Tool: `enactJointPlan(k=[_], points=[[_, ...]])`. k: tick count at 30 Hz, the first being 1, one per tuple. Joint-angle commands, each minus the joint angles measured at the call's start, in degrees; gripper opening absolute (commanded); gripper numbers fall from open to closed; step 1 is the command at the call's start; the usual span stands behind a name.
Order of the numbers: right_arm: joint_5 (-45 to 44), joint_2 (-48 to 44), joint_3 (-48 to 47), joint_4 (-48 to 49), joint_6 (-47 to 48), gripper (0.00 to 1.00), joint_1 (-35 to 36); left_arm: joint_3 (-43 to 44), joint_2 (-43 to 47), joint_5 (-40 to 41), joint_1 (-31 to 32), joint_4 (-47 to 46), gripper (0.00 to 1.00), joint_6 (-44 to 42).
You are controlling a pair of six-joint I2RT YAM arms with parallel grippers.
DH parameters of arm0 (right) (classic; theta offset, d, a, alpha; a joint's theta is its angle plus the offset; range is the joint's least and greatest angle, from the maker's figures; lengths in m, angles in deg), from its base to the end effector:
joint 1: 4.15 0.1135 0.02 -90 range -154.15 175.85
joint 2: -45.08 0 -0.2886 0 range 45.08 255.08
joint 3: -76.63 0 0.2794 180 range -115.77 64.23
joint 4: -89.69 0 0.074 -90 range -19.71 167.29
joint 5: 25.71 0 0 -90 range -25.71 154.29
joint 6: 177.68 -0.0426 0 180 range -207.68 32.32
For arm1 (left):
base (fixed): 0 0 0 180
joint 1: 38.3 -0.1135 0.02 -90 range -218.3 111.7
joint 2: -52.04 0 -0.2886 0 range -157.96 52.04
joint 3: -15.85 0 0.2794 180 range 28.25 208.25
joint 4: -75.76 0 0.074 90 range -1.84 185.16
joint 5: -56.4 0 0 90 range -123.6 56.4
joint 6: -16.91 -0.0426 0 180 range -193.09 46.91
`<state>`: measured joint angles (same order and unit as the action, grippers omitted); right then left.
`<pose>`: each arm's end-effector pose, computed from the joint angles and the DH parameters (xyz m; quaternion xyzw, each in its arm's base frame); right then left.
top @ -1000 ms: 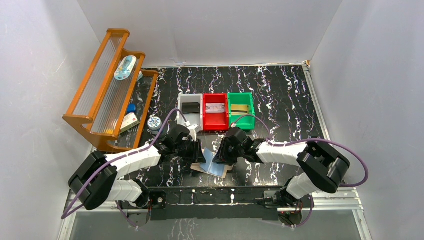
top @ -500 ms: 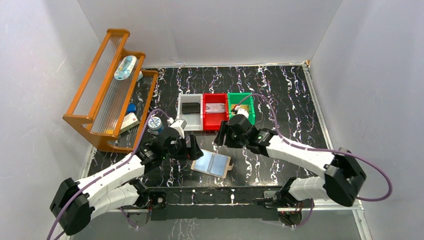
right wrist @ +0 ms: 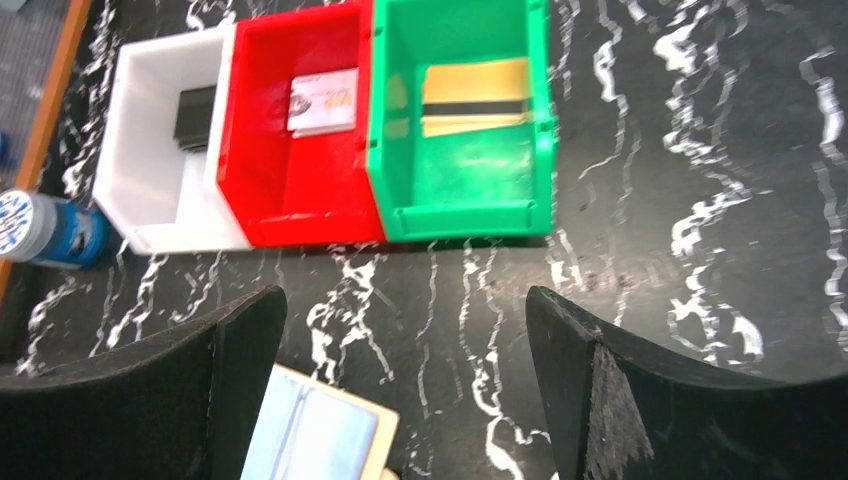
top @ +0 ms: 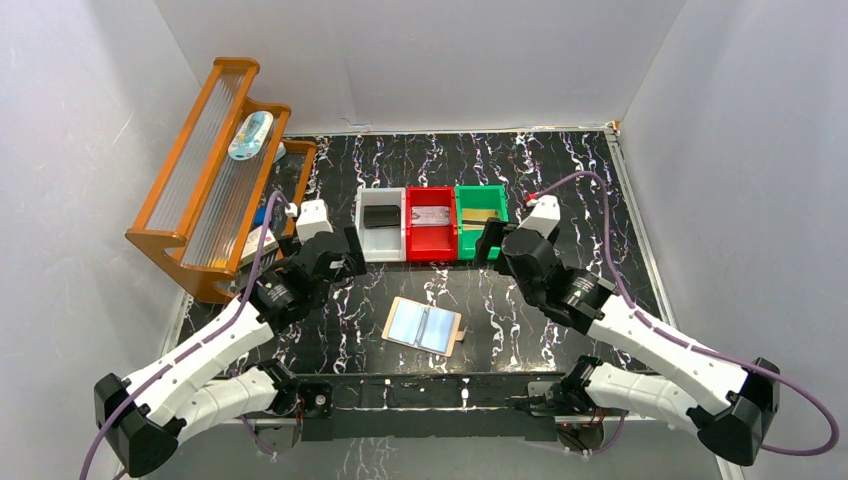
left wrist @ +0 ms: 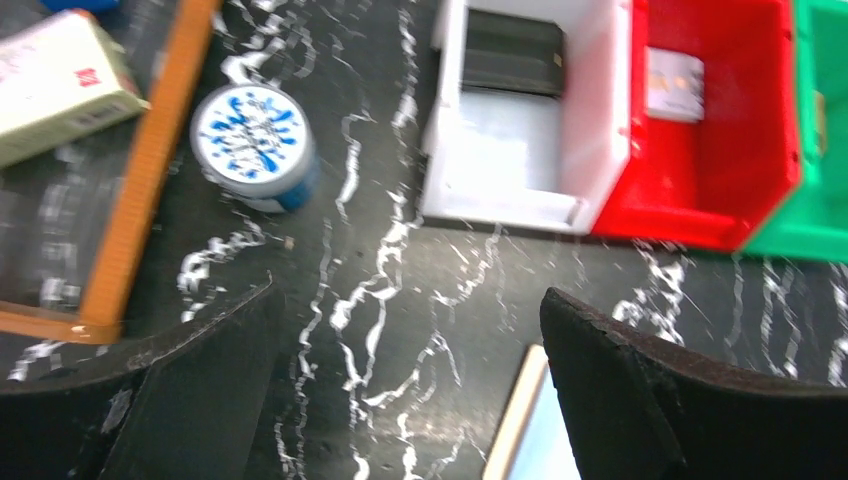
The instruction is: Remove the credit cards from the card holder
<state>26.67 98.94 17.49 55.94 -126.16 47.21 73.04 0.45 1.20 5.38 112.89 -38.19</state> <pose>0.1594 0.1577 0.3209 0.0727 0.8267 0.1457 0.5385 0.1699 -0.1286 0.3099 -0.0819 0.8414 -0.0932 0.5259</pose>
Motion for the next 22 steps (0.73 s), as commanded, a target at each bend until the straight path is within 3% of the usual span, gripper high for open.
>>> enactJointPlan(k=[1,5,11,22], points=[[-9.9,-1.9,-2.4,0.5,6.4,0.99,-0.6,5.4,-2.2,14.3,0.3,8.1,0.98,-0.8],[-10.5,0.2,-4.5,-0.7,8.6,0.98,-3.2,7.8,-2.4,15.7,0.3,10.2,0.98,-2.3],[4.0,4.2,-7.4,-1.0,9.4,0.98,-14.1,10.0,0.2,17.4,0.3,10.3,0.98,-2.1],[10.3,4.1,-6.3,2.6,10.8,0.98,-14.5,10.5,2.3,20.7,0.3,9.6,0.98,-1.9]])
